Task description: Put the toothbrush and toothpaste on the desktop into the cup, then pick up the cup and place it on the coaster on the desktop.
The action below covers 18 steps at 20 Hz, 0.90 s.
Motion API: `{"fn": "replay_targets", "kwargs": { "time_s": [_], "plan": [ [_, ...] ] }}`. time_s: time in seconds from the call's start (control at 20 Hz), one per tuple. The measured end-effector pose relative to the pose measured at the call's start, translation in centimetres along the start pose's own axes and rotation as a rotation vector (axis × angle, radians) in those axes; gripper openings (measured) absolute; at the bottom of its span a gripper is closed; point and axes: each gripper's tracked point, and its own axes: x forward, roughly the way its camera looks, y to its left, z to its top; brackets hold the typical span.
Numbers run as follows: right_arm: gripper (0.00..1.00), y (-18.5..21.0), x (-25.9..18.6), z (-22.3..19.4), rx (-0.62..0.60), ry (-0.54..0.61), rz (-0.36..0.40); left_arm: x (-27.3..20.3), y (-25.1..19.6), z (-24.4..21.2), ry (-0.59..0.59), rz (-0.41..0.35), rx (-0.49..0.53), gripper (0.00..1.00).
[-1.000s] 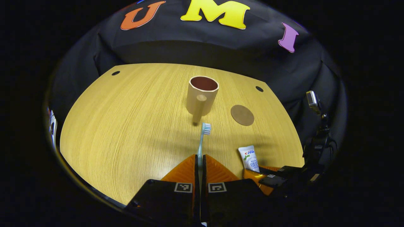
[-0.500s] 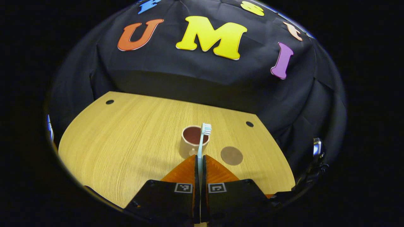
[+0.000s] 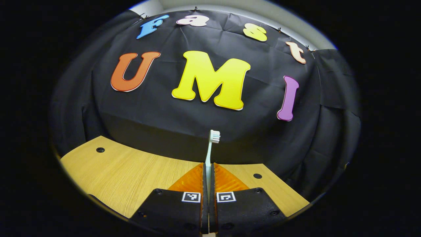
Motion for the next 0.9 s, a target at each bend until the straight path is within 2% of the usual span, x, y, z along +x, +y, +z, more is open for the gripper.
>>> {"fn": "replay_targets", "kwargs": {
  "time_s": [0.2,0.4,0.9],
  "plan": [
    [0.14,0.0,0.5,-0.4,-0.006,0.026,-0.011,2.1,0.2,-0.8,-0.025,-0.001,-0.030,0.05],
    [0.14,0.2,0.6,-0.4,0.003,0.037,-0.017,3.9,0.1,-1.8,-0.012,-0.005,-0.012,0.06],
    [0.14,0.2,0.8,-0.2,0.020,0.038,-0.017,3.1,0.4,-3.7,0.014,0.011,0.021,0.13]
  ]
}}
